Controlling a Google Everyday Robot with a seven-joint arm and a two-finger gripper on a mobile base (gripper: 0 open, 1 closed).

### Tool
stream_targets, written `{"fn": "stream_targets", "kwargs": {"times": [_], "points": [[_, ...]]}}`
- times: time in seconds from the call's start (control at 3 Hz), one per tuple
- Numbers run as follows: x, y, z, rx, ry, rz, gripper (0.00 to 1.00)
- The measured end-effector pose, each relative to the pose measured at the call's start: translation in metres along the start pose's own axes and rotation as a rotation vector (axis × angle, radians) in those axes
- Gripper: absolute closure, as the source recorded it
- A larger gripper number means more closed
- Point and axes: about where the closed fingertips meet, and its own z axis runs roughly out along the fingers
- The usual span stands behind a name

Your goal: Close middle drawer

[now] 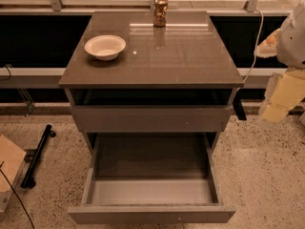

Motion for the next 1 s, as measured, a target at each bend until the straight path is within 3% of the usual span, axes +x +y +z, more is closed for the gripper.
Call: {"fn": "stream_targets", "kwargs": {"times": [0.33, 1.0], "points": [[0.0, 0.006, 0.012, -0.014, -0.026, -0.026, 0.39], [0.012, 0.042, 0.067, -0.093, -0.086, -0.084, 0.84]]}}
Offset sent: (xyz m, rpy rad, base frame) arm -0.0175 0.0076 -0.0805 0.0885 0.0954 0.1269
